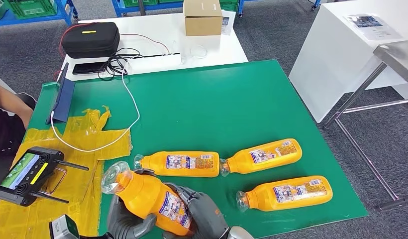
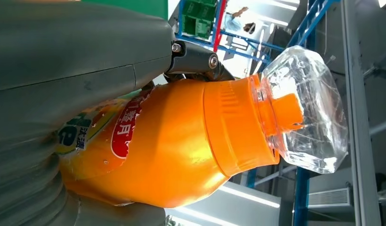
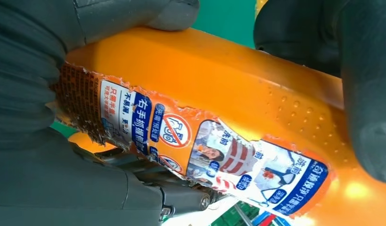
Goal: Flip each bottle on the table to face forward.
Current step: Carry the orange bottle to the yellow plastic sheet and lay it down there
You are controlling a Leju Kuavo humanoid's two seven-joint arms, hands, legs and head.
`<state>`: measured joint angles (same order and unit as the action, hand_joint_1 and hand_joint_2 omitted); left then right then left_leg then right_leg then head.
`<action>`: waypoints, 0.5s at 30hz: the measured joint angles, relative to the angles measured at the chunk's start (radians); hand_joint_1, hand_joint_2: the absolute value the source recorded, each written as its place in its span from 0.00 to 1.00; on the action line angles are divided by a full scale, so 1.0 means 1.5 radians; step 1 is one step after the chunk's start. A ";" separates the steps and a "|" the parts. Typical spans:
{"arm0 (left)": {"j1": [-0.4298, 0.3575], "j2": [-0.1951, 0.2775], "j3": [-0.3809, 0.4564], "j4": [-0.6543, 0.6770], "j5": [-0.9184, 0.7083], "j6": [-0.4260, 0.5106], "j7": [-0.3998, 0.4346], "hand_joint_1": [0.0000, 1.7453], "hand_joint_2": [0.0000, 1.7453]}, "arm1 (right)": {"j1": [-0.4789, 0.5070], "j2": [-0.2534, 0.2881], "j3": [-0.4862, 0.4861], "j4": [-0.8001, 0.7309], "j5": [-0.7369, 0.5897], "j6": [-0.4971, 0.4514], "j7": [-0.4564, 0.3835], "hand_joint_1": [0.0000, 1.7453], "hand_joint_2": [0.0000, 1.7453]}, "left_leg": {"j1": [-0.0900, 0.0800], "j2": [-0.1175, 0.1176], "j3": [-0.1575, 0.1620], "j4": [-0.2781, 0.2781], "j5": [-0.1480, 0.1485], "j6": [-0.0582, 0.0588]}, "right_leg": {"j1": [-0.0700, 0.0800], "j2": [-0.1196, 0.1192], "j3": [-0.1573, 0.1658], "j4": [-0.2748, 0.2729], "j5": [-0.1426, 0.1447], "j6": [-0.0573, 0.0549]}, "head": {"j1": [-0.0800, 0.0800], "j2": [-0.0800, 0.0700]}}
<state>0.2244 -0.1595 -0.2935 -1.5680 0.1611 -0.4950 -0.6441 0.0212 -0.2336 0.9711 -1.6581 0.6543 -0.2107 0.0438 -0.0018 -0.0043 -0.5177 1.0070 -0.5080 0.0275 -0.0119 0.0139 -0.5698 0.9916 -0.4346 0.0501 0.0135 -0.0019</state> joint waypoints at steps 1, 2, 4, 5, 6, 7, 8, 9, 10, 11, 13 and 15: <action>0.000 0.002 -0.002 0.001 -0.003 0.003 -0.003 1.00 1.00 | 0.000 -0.003 0.001 -0.001 0.002 0.002 0.006 1.00 1.00 | 0.000 0.000 0.000 0.000 0.000 0.000 | 0.000 0.000 0.000 0.000 0.000 0.000 | 0.000 0.000; 0.001 0.004 -0.004 0.003 -0.008 0.009 -0.007 1.00 1.00 | 0.001 -0.007 0.003 -0.003 0.005 0.002 0.013 1.00 1.00 | 0.000 0.000 0.000 0.000 0.000 0.000 | 0.000 0.000 0.000 0.000 0.000 0.000 | 0.000 0.000; 0.005 0.006 -0.007 0.004 -0.023 0.026 -0.013 1.00 1.00 | 0.002 -0.018 0.009 -0.008 0.009 -0.001 0.026 1.00 1.00 | 0.000 0.000 0.000 0.000 0.000 0.000 | 0.000 0.000 0.000 0.000 0.000 0.000 | 0.000 0.000; 0.007 0.007 -0.009 0.005 -0.031 0.036 -0.014 1.00 1.00 | 0.002 -0.023 0.012 -0.010 0.011 -0.003 0.032 1.00 1.00 | 0.000 0.000 0.000 0.000 0.000 0.000 | 0.000 0.000 0.000 0.000 0.000 0.000 | 0.000 0.000; 0.010 0.007 -0.010 0.005 -0.039 0.045 -0.015 1.00 1.00 | 0.002 -0.028 0.015 -0.012 0.012 -0.006 0.037 1.00 1.00 | 0.000 0.000 0.000 0.000 0.000 0.000 | 0.000 0.000 0.000 0.000 0.000 0.000 | 0.000 0.000; 0.011 0.007 -0.010 0.005 -0.044 0.052 -0.015 1.00 1.00 | 0.002 -0.033 0.018 -0.015 0.012 -0.009 0.041 1.00 1.00 | 0.000 0.000 0.000 0.000 0.000 0.000 | 0.000 0.000 0.000 0.000 0.000 0.000 | 0.000 0.000; 0.012 0.007 -0.011 0.005 -0.046 0.056 -0.015 1.00 1.00 | 0.003 -0.037 0.020 -0.017 0.013 -0.011 0.044 1.00 1.00 | 0.000 0.000 0.000 0.000 0.000 0.000 | 0.000 0.000 0.000 0.000 0.000 0.000 | 0.000 0.000; 0.013 0.007 -0.012 0.005 -0.048 0.057 -0.014 1.00 1.00 | 0.004 -0.041 0.022 -0.020 0.014 -0.013 0.046 1.00 1.00 | 0.000 0.000 0.000 0.000 0.000 0.000 | 0.000 0.000 0.000 0.000 0.000 0.000 | 0.000 0.000; 0.013 0.007 -0.013 0.005 -0.050 0.060 -0.013 1.00 1.00 | 0.004 -0.044 0.024 -0.022 0.014 -0.015 0.048 1.00 1.00 | 0.000 0.000 0.000 0.000 0.000 0.000 | 0.000 0.000 0.000 0.000 0.000 0.000 | 0.000 0.000; 0.014 0.007 -0.013 0.004 -0.057 0.069 -0.012 1.00 1.00 | 0.005 -0.047 0.026 -0.024 0.015 -0.019 0.051 0.97 1.00 | 0.000 0.000 0.000 0.000 0.000 0.000 | 0.000 0.000 0.000 0.000 0.000 0.000 | 0.000 0.000; 0.017 0.006 -0.013 -0.003 -0.089 0.105 -0.008 1.00 1.00 | 0.007 -0.052 0.029 -0.029 0.020 -0.037 0.062 0.47 1.00 | 0.000 0.000 0.000 0.000 0.000 0.000 | 0.000 0.000 0.000 0.000 0.000 0.000 | 0.000 0.000; 0.024 0.003 -0.014 -0.021 -0.136 0.156 -0.003 1.00 1.00 | 0.009 -0.055 0.030 -0.038 0.037 -0.065 0.078 0.00 1.00 | 0.000 0.000 0.000 0.000 0.000 0.000 | 0.000 0.000 0.000 0.000 0.000 0.000 | 0.000 0.000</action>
<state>0.2611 -0.1542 -0.3145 -1.5992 -0.0432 -0.2610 -0.6480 0.0347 -0.3162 1.0164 -1.7144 0.7095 -0.3078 0.1603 -0.0019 -0.0038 -0.5180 1.0071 -0.5081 0.0275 -0.0119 0.0141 -0.5702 0.9915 -0.4346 0.0501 0.0135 -0.0019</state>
